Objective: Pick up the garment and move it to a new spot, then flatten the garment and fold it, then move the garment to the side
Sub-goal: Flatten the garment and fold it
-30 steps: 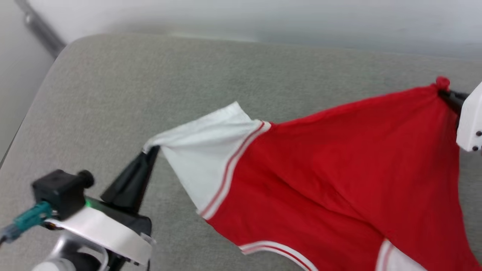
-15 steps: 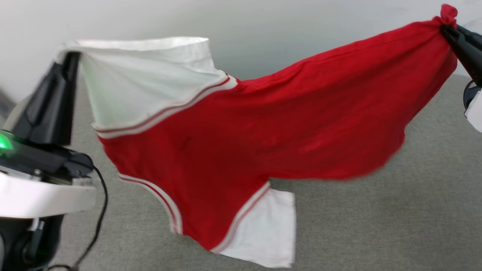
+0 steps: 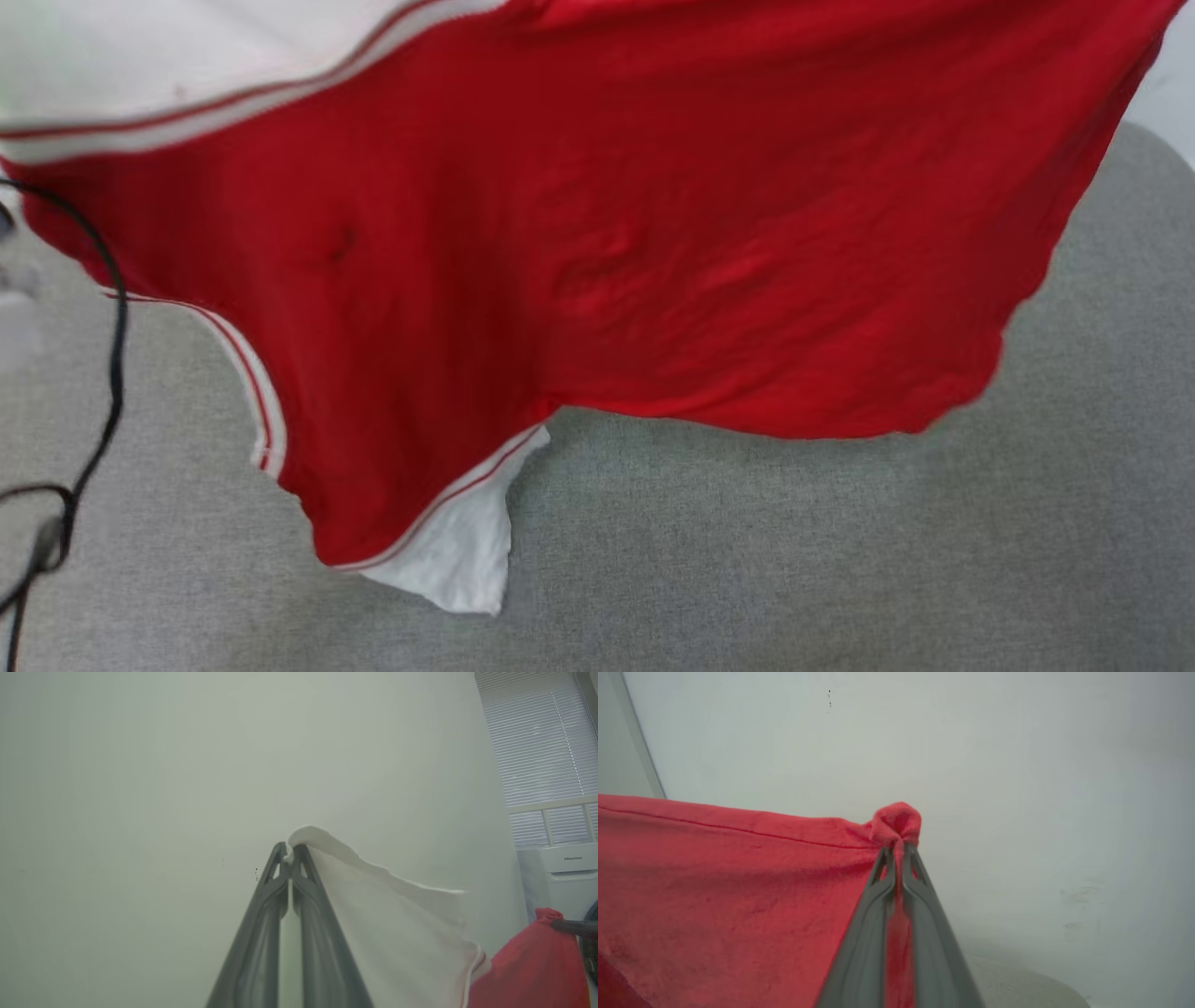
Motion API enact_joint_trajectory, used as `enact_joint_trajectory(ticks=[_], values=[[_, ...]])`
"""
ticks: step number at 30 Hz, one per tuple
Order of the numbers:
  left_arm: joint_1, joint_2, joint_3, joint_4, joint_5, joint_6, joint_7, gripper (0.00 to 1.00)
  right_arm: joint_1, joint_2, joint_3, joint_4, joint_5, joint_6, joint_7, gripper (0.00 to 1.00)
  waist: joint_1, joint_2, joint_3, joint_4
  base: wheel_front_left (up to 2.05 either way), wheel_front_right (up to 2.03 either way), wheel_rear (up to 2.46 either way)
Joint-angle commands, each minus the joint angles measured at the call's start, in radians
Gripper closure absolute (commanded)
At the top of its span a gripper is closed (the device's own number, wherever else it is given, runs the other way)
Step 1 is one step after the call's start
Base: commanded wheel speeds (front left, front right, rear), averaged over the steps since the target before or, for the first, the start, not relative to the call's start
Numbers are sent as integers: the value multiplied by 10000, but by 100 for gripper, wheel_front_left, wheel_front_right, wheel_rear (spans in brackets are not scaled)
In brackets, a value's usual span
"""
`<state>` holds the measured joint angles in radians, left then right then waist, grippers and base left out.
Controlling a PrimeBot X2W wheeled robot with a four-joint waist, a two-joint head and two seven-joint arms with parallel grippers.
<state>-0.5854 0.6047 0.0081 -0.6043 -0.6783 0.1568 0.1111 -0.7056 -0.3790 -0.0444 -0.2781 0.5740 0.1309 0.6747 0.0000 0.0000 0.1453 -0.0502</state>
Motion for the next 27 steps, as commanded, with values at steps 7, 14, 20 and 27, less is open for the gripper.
enact_joint_trajectory(ticks=[7,14,20,27], values=[[-2382,419,-6,1085,-167,-245,330,100,-1224,337,-278,41,-251,-4,-308,100,0,0,1436,-75,0,0,0],[-5597,671,-361,3246,-319,-871,470,100,-3346,680,-318,1003,-897,-4,-916,100,0,0,3263,-195,0,0,0],[-9122,554,-1172,5780,287,-1527,221,100,-5905,1101,-393,2981,-1853,-5,-2253,100,0,0,4591,-265,0,0,0],[-12026,-2,-1795,8455,1072,-1855,-702,100,-8041,1448,-482,5239,-3012,-8,-3984,100,0,0,5391,-187,0,0,0]])
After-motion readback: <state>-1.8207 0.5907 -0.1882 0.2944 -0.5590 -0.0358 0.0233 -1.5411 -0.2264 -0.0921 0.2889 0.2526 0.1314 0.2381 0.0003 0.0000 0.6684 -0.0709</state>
